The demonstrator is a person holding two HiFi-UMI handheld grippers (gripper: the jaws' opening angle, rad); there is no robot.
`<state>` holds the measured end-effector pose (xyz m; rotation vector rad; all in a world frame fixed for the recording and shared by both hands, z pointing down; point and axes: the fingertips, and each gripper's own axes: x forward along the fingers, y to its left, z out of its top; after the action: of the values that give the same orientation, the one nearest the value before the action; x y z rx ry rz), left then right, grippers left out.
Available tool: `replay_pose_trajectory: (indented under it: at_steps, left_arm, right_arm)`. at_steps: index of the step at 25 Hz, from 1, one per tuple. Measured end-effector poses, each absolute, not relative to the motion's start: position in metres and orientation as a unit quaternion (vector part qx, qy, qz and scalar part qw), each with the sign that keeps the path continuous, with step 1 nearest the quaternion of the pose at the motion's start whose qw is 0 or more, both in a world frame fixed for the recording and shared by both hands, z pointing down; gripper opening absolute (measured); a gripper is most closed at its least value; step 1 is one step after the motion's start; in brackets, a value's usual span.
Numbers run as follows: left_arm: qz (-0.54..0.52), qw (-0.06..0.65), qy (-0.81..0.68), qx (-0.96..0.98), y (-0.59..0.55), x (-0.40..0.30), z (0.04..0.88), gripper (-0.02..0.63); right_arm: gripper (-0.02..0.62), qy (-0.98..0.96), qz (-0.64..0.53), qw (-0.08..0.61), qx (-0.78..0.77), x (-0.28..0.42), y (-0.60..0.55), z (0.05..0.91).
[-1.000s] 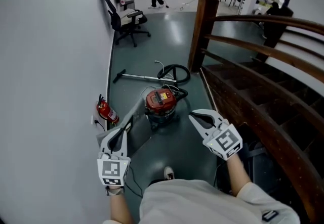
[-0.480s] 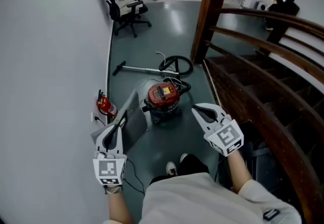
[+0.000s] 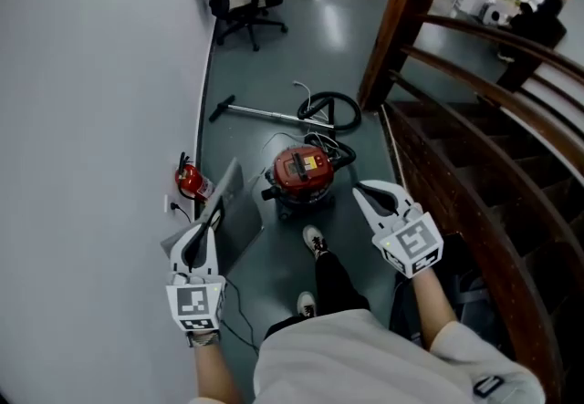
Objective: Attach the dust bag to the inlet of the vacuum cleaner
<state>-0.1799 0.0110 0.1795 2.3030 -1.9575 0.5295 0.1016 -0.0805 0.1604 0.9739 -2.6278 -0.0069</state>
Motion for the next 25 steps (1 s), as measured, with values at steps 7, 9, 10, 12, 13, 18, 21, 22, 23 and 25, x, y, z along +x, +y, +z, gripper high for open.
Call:
replay_pose_trajectory:
  at_steps: [7, 9, 10, 12, 13, 18, 21, 22, 23, 25]
  left_arm:
    - [0.191, 0.052, -0.657, 0.728, -0.035, -0.208, 0.217, 0.02]
    - [0.193, 0.056, -0.662, 0.722, -0.05, -0.217, 0.227, 0.02]
    - [0.193, 0.06, -0.664, 0.72, -0.057, -0.221, 0.232, 0.02]
    - [0.193, 0.073, -0.667, 0.716, -0.07, -0.228, 0.246, 0.02]
    - [0.194, 0.079, -0.668, 0.714, -0.076, -0.231, 0.253, 0.018]
    - [0.196, 0.096, -0.676, 0.704, -0.104, -0.246, 0.292, 0.018]
    - [0.195, 0.113, -0.678, 0.7, -0.121, -0.251, 0.317, 0.018]
    - [0.194, 0.117, -0.679, 0.698, -0.127, -0.253, 0.325, 0.018]
    - [0.193, 0.12, -0.681, 0.696, -0.134, -0.256, 0.334, 0.018]
    - [0.192, 0.127, -0.687, 0.689, -0.143, -0.261, 0.352, 0.018]
  right_arm:
    - [0.029, -0.919, 0.009, 0.197, 0.343, 0.089, -0.156, 0.201]
    - [0.029, -0.917, 0.006, 0.205, 0.342, 0.083, -0.18, 0.209]
    - [0.029, -0.917, 0.005, 0.21, 0.339, 0.079, -0.191, 0.214]
    - [0.029, -0.919, 0.006, 0.219, 0.328, 0.07, -0.211, 0.225]
    - [0.029, -0.92, 0.009, 0.223, 0.321, 0.065, -0.219, 0.231]
    - [0.029, -0.93, 0.043, 0.223, 0.29, 0.031, -0.248, 0.264]
    - [0.029, -0.935, 0.063, 0.228, 0.265, 0.016, -0.256, 0.297]
    - [0.029, -0.935, 0.067, 0.23, 0.26, 0.011, -0.26, 0.307]
    - [0.029, -0.936, 0.071, 0.232, 0.257, 0.006, -0.264, 0.316]
    - [0.029, -0.936, 0.083, 0.235, 0.25, -0.002, -0.271, 0.333]
